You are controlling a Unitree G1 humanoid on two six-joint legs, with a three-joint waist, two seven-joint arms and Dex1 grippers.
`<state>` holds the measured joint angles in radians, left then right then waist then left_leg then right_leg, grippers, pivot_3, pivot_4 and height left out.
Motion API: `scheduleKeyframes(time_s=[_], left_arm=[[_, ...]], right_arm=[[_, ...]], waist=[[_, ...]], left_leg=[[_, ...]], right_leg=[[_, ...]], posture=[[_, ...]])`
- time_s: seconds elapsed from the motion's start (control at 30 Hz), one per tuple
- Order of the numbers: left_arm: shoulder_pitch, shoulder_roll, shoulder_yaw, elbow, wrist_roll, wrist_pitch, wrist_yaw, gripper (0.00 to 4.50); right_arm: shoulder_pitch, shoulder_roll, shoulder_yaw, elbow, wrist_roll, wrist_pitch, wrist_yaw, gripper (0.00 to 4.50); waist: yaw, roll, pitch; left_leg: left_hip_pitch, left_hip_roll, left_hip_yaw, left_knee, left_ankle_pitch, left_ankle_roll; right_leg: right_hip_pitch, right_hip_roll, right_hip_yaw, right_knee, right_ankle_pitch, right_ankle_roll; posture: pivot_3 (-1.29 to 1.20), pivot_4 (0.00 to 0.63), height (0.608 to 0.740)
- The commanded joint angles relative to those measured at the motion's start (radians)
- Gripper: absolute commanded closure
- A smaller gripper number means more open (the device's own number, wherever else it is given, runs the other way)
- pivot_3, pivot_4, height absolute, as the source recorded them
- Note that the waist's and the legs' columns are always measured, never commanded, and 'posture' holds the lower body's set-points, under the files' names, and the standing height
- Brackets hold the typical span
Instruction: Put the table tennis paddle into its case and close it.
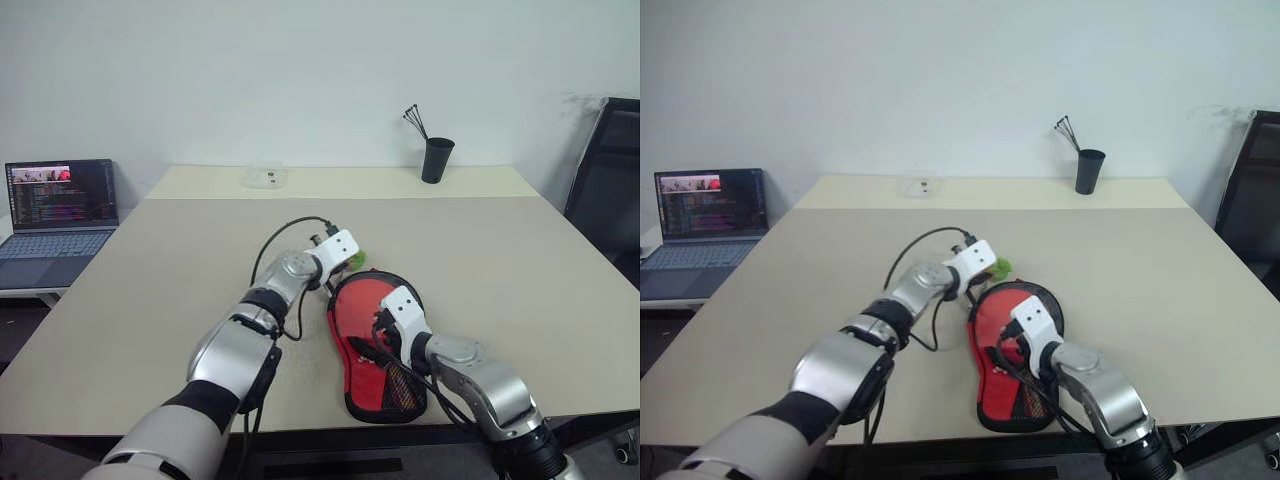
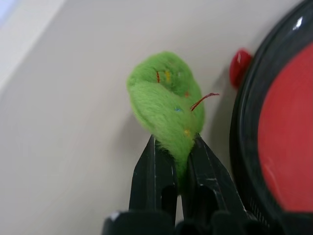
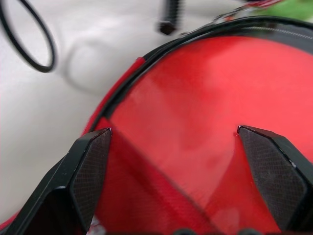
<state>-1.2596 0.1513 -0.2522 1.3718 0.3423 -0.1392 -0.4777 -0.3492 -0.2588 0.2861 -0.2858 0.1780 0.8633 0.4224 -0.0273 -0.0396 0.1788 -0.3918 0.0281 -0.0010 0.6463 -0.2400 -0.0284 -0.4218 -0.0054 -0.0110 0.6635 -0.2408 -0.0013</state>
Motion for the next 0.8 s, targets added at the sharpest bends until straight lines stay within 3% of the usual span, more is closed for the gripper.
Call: scheduleKeyframes(time_s=[0.03, 0.4, 0.8], left_arm=[[-0.056, -0.016, -0.020, -0.011, 0.044, -0.041, 0.063, 4.49], [-0.111, -0.107, -0.093, 0.004, 0.167, -0.092, 0.172, 4.49], [-0.158, -0.245, -0.120, 0.002, 0.208, -0.172, 0.155, 4.49]], right_arm=[[0.051, 0.006, 0.038, 0.001, 0.001, 0.074, -0.014, 0.00], [0.119, 0.009, 0.032, -0.086, 0.009, 0.130, -0.058, 0.00], [0.141, 0.015, 0.021, -0.114, 0.013, 0.151, -0.080, 0.00]], waist=[[-0.001, 0.000, 0.000], [0.002, -0.001, -0.001], [0.017, -0.001, -0.001]], left_leg=[[0.000, 0.000, 0.000, 0.000, 0.000, 0.000], [0.000, 0.000, 0.000, 0.000, 0.000, 0.000], [-0.001, -0.001, 0.000, 0.000, 0.000, 0.000]], right_leg=[[0.000, 0.000, 0.000, 0.000, 0.000, 0.000], [0.000, 0.000, 0.000, 0.000, 0.000, 0.000], [0.000, -0.001, -0.001, -0.001, 0.000, 0.000]], posture=[[0.00, 0.150, 0.740], [0.00, 0.150, 0.740], [0.00, 0.150, 0.740]])
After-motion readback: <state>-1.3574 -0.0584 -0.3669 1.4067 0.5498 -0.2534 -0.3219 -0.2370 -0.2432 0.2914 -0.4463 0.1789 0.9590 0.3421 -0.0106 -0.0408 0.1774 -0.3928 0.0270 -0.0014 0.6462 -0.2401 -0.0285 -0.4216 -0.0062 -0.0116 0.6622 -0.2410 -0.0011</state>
